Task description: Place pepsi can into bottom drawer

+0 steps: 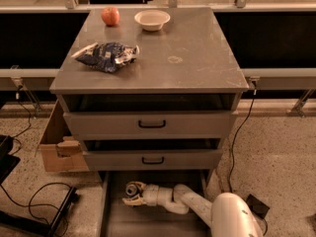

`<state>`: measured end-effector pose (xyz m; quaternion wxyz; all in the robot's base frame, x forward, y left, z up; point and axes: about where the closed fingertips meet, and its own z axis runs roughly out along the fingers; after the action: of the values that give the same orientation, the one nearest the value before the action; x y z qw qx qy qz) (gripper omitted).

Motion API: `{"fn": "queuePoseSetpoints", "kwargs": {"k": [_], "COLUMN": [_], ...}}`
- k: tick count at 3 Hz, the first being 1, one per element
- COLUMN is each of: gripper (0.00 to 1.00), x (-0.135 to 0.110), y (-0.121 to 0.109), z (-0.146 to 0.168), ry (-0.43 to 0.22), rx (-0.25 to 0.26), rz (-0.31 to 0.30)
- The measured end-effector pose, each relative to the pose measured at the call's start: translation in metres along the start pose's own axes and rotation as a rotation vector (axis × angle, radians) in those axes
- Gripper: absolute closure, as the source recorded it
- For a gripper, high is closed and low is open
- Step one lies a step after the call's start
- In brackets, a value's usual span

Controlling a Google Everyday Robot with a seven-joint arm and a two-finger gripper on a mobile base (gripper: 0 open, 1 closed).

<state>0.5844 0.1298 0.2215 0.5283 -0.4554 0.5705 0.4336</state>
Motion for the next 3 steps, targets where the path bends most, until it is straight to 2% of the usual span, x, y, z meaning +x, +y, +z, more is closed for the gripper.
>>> {"fn": "queuePoseSetpoints", "kwargs": {"k": [1, 2, 3], "gripper": [1.00, 0.82, 0.59], "x": [0.0217, 0.0209, 0.0206], "y": [0.0067, 0.0077, 0.0090], "z": [0.0134, 0.0147, 0.0168], "ry": [0.021, 0.019, 0.017], "rx": [-0.009, -0.011, -0.014], "rz": [-0.031, -0.030, -0.030]}}
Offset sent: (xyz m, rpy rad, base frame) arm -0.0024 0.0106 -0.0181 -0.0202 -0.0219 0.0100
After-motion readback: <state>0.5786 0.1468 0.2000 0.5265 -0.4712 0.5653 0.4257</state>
